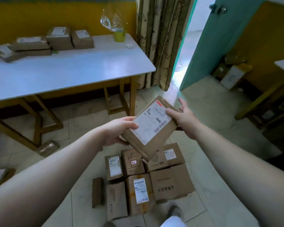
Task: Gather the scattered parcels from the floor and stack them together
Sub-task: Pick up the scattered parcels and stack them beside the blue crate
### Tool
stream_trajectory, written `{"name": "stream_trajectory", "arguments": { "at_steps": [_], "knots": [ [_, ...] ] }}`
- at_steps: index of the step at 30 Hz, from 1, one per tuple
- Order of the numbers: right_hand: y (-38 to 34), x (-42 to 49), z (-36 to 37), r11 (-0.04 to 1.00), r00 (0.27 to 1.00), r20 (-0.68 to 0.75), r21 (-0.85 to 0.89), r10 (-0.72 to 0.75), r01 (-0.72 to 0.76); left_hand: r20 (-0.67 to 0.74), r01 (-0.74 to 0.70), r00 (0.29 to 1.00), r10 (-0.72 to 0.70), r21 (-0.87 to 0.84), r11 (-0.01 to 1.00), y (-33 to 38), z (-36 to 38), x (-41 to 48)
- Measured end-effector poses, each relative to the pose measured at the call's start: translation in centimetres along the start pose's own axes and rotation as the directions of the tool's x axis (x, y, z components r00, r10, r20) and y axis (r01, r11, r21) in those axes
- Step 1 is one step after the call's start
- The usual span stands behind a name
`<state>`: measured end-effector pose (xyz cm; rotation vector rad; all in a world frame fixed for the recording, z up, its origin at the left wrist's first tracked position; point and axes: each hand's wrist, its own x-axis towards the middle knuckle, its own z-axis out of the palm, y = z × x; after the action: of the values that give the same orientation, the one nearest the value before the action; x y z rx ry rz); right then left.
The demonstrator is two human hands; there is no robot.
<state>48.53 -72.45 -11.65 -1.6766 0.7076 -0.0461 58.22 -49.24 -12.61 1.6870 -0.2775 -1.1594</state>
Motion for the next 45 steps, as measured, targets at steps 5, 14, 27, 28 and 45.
{"name": "stream_trajectory", "arguments": {
  "at_steps": [5, 14, 27, 28, 45],
  "knots": [
    [2.4, 3.7, -6.3, 0.999, 0.999, 0.031, -0.039, 0.019, -0.017, -0.385, -0.127, 0.919, 0.087, -0.078, 0.989, 3.1, 5.6, 5.8],
    [13.5, 12.2, -17.3, 0.994, 0.990, -0.116, -0.075, 0.076, -0.086, -0.457, 0.039, 0.884, -0.096, -0.134, 0.990, 0.8, 18.7, 20.2],
    [37.3, 20.7, -16.6, 0.922, 0.921, -0.157, -0.102, 0.357, -0.375, -0.483, 0.275, 0.873, -0.061, 0.386, 0.881, -15.7, 23.4, 37.5],
    [38.8, 21.1, -16.1, 0.915, 0.913, -0.168, -0.101, 0.372, -0.392, -0.493, 0.329, 0.869, -0.037, 0.519, 0.789, -17.0, 23.5, 38.5],
    [46.4, 22.7, -10.9, 0.838, 0.846, 0.073, -0.203, 0.528, -0.506, -0.483, 0.507, 0.845, -0.229, 0.587, 0.631, -28.3, 22.7, 37.0]
  ]
}}
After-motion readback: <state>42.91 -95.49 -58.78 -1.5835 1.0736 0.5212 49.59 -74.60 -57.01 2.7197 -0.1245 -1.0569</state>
